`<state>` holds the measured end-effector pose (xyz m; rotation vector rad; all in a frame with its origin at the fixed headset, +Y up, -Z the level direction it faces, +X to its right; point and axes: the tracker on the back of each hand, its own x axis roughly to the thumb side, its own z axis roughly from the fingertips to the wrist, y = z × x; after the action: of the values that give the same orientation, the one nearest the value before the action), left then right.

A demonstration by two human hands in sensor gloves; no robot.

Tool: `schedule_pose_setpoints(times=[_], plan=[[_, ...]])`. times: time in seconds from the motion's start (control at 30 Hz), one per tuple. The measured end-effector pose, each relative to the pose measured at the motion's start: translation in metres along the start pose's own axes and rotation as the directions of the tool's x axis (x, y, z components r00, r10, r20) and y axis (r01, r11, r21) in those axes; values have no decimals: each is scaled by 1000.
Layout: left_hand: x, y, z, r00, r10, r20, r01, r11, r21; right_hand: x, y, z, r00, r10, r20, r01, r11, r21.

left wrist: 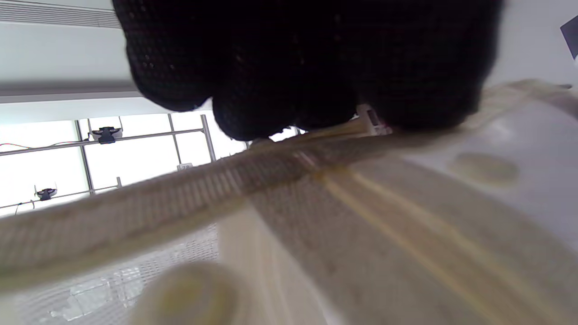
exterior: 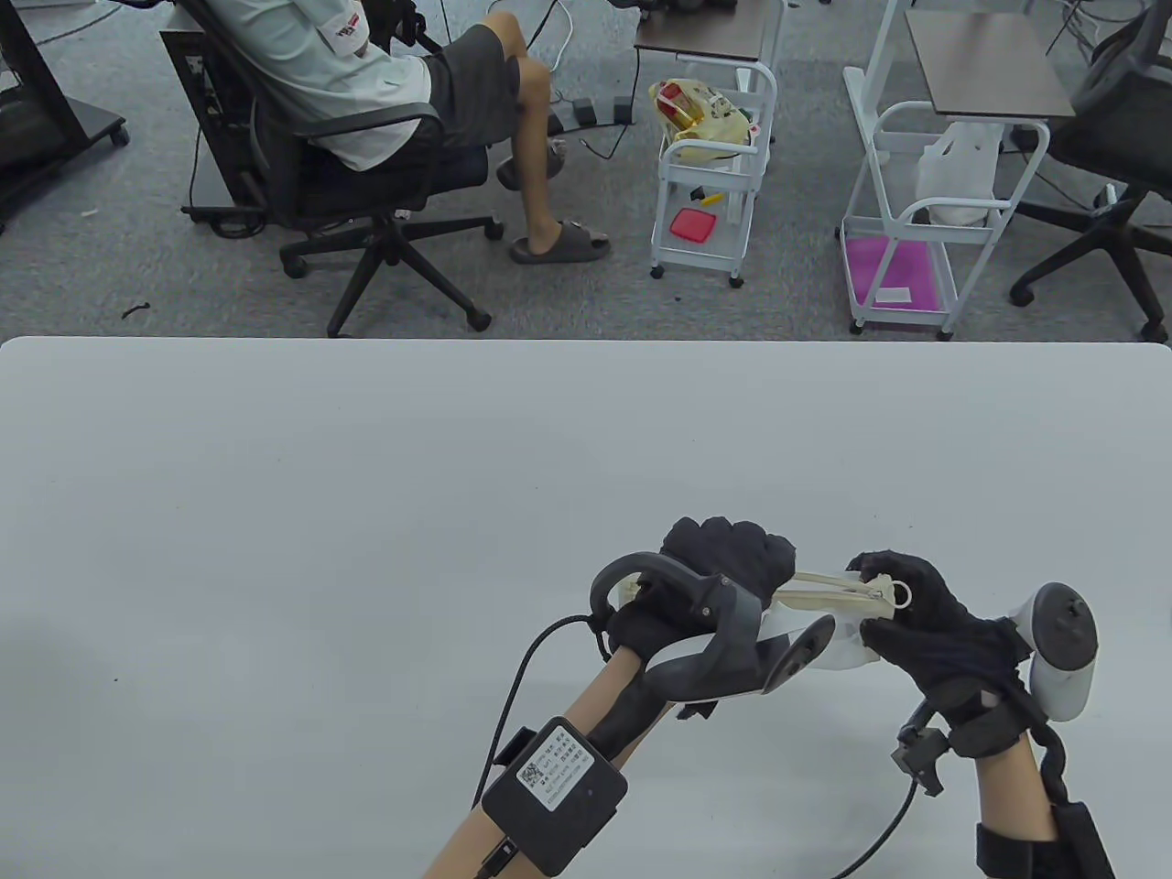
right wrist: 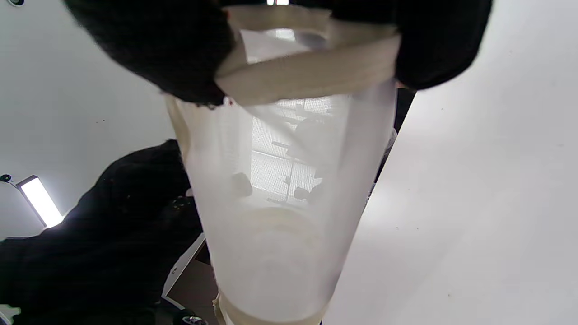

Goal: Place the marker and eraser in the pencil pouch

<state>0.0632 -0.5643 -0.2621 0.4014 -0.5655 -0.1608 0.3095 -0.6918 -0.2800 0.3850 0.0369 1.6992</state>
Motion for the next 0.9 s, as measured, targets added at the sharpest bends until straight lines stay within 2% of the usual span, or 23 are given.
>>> schedule_pose_setpoints(times=[0.17, 0.37, 0.6, 0.7, 0.9], plan=[[6, 2, -5, 994, 99, 44, -97, 994, -48, 1, 3, 0, 1000, 22, 4, -22, 999, -28], [26, 6, -13, 995, 97, 17, -96, 995, -40, 2, 7, -1, 998, 60, 4, -60, 998, -26], [55, -6, -31, 987, 159, -18, -160, 981, -107, 8, 15, 0, 993, 110, 34, -109, 994, -12], [54, -8, -33, 965, 261, -4, -260, 960, -106, 5, 14, -1, 993, 120, 18, -119, 993, -24], [49, -5, -29, 952, 304, 38, -293, 940, -177, 3, 13, -1, 994, 112, 21, -111, 993, -42]])
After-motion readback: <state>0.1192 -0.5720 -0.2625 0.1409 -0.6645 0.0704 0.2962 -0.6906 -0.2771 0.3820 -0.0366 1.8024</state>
